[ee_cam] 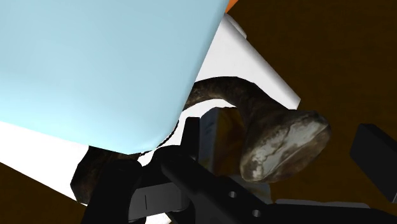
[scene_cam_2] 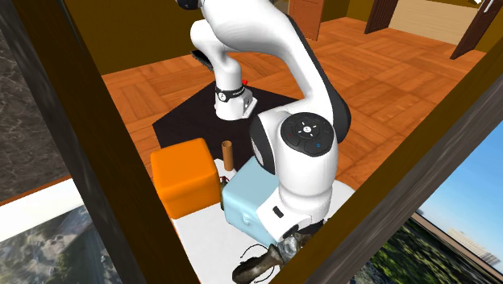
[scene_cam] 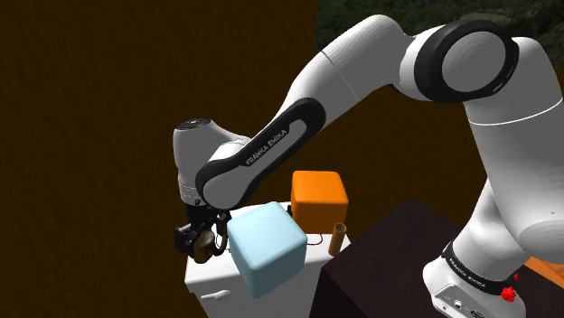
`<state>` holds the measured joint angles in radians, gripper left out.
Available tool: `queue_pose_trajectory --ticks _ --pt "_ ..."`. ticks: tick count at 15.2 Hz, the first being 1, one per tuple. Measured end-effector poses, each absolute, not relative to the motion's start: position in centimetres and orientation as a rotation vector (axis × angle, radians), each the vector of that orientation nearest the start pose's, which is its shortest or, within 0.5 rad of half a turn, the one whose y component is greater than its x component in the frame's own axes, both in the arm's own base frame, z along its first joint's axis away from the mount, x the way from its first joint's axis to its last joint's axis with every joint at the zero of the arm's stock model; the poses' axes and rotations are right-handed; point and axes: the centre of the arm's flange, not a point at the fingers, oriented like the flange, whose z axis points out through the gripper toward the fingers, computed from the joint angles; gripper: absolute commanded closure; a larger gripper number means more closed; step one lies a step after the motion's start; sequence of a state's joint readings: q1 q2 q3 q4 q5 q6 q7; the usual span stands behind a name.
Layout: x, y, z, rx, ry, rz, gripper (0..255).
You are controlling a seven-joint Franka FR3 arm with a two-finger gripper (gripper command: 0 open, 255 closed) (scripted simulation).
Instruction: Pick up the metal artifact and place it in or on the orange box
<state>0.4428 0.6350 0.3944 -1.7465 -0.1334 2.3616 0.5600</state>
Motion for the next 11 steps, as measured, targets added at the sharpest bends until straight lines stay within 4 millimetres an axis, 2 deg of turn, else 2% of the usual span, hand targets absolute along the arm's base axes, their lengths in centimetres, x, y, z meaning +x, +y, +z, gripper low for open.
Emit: queue_pose_trajectory --ticks 1,2,11 --pt "46.71 47.86 23.56 -2.983 -0.447 0.092 0" --pt "46.71 47.86 23.56 -2.983 -0.447 0.092 255" --pt "46.70 47.89 23.61 -2.983 -0.448 0.091 255"
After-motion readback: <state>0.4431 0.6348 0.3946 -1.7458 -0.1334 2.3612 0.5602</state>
